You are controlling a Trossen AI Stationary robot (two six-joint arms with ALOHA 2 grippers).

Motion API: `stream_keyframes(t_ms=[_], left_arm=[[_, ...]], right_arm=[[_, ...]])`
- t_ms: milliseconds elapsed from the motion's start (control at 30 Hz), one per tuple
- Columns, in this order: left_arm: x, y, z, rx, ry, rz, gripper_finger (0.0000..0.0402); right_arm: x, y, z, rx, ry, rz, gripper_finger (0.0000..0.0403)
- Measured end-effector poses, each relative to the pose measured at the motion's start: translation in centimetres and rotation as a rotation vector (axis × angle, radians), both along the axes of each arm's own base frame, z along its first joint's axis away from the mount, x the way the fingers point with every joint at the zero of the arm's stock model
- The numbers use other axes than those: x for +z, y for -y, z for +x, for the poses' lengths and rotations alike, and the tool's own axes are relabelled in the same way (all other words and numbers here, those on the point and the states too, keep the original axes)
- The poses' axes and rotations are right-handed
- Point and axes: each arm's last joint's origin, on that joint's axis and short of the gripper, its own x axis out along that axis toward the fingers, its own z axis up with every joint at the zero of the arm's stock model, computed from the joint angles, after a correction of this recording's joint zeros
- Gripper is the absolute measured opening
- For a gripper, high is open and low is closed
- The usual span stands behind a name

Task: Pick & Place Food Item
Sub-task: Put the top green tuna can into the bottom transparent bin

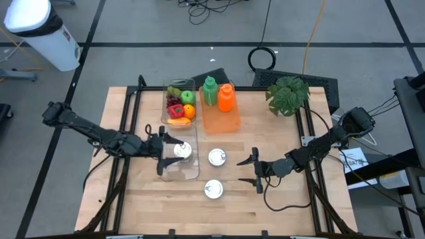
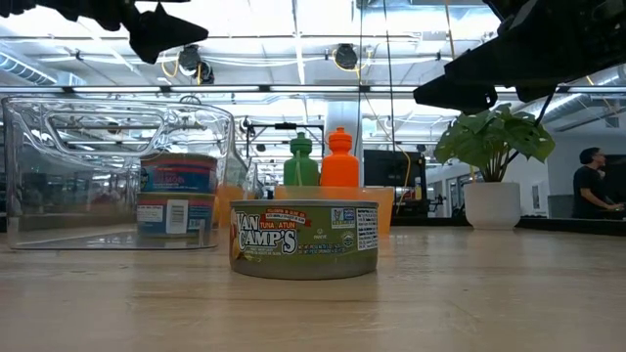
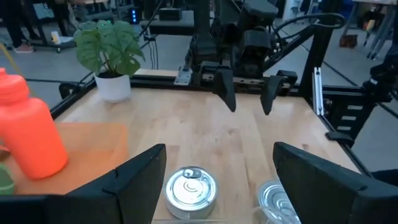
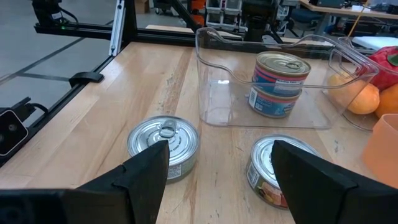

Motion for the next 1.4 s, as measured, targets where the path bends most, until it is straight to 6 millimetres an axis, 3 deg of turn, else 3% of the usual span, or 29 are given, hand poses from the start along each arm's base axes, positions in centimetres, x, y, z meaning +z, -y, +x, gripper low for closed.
stream_keyframes(t_ms=[533, 1400], left_arm=[[0.3, 0.8, -1.4, -0.076, -0.013, 0.057, 0.0305], [0.2, 1.0, -0.8, -0.016, 0.006, -0.009, 0.0306]], right_arm=[[0.0, 0.0, 0.0, 0.000, 0.000, 0.000, 0.0265], [0.0, 0.0, 0.0, 0.000, 0.000, 0.000, 0.0265]])
